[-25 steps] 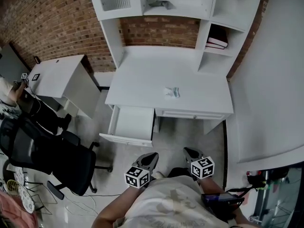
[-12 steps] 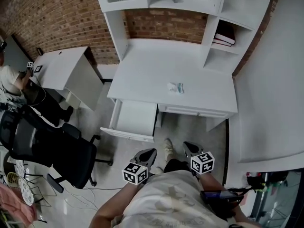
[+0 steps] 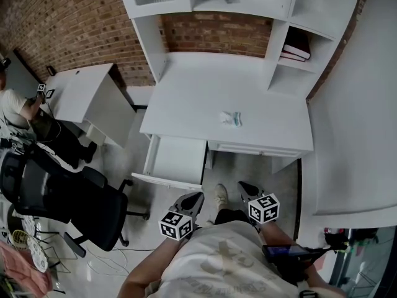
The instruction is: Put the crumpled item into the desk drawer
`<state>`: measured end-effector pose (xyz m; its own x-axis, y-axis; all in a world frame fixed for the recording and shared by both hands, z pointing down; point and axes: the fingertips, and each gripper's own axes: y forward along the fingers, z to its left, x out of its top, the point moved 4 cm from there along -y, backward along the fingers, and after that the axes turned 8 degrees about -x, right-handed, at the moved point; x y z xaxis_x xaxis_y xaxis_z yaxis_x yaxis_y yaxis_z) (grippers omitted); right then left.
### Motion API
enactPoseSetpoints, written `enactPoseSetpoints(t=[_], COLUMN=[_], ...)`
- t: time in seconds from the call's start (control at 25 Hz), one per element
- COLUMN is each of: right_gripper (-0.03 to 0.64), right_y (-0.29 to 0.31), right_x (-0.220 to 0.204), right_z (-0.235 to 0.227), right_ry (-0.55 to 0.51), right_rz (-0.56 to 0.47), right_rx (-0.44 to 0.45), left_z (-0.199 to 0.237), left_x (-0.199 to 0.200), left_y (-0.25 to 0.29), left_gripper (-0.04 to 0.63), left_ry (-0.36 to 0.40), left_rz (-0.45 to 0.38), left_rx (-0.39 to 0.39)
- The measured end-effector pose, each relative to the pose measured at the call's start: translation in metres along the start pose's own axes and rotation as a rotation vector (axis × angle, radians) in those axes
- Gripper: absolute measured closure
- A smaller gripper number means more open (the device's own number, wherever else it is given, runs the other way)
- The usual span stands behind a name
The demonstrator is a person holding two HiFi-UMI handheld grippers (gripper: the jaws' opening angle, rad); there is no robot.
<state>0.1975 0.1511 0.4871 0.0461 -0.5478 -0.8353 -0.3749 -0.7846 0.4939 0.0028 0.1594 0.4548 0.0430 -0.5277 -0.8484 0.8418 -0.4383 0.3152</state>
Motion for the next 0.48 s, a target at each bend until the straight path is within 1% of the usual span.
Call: enactPoseSetpoints(t=[0.2,0.48], right_gripper=[0.594,0.594], right_y=[0.019,0.048], right_x=[0.014,0.037], right_z=[-0.006,-0.018], right_ry=[0.0,0.0], right_rz=[0.009,0.002], right_rx=[0.003,0.002], left_z=[0.017,0.04], left_x=[0.009,0.03], left_y=[0.008,0.031], left_gripper=[0.572,0.572], left_ry=[-0.012,-0.013], left_rz=[0.009,0.016], left_rx=[0.006,-0.008])
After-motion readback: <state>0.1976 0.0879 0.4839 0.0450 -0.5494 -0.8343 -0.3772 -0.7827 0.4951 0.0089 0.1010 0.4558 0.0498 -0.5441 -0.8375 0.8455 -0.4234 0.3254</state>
